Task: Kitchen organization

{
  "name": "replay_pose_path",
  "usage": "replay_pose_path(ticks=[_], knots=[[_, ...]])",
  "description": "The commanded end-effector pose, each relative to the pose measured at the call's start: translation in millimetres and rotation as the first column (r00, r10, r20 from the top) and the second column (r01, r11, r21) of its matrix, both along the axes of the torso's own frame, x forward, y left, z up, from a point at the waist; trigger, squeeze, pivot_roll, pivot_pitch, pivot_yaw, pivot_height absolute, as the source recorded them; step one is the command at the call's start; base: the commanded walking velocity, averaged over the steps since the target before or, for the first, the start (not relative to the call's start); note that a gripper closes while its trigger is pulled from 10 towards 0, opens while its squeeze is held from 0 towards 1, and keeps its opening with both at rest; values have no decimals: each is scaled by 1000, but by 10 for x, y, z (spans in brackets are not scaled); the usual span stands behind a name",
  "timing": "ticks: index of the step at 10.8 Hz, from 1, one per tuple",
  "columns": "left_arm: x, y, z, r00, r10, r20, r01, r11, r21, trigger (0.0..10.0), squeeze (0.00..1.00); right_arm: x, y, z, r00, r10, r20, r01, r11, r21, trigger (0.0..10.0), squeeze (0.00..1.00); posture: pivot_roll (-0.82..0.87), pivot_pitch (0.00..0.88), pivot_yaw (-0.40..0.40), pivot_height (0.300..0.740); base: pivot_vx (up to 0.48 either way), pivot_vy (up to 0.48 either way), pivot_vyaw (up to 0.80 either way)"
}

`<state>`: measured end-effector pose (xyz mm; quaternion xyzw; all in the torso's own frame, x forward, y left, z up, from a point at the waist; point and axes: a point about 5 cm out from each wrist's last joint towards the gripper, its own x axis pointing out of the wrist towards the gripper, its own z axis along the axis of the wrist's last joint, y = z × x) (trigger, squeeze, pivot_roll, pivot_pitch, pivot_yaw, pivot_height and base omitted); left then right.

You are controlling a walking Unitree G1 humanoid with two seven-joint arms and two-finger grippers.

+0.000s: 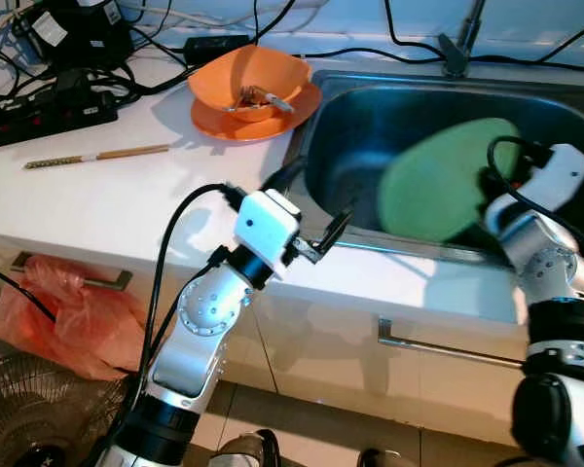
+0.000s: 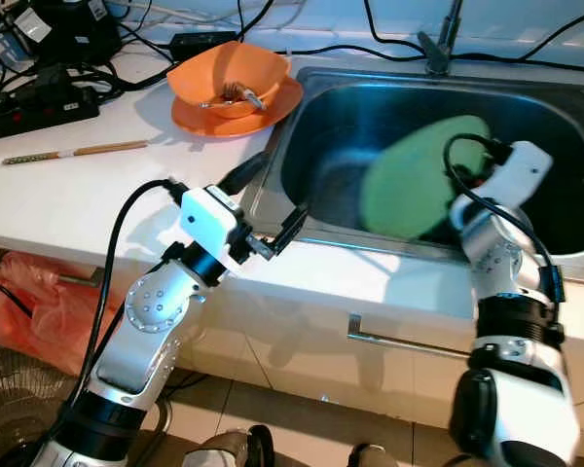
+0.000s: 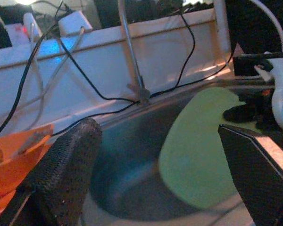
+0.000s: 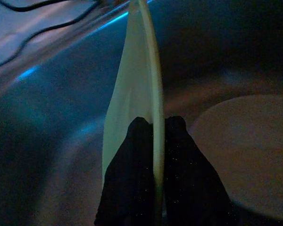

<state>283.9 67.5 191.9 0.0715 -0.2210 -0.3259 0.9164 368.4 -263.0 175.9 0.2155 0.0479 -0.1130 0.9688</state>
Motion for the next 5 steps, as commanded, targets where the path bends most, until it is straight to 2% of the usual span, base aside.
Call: replay_pose_path(ticks=[1, 2, 4, 5], knots=[[-6, 54, -3, 1000, 22, -9, -22, 1000, -1, 10000, 1000, -24, -81, -61, 998, -49, -26, 48, 998, -30, 0, 0, 17, 111, 69, 740, 0, 0, 0], [5, 87, -57, 998, 38, -51, -36, 999, 32, 10000, 1000, -47, -219, -103, 992, -117, -47, 112, 990, -90, 0, 0, 20, 111, 69, 740, 0, 0, 0], [41, 107, -112, 992, 56, -111, -53, 998, 29, 10000, 1000, -51, -257, -98, 993, -104, -51, 95, 983, -154, 0, 0, 21, 114, 72, 740, 0, 0, 0], [50, 109, -120, 991, 62, -116, -58, 998, 37, 10000, 1000, -46, -248, -121, 993, -93, -74, 76, 977, -201, 3686, 0, 18, 116, 72, 740, 0, 0, 0]])
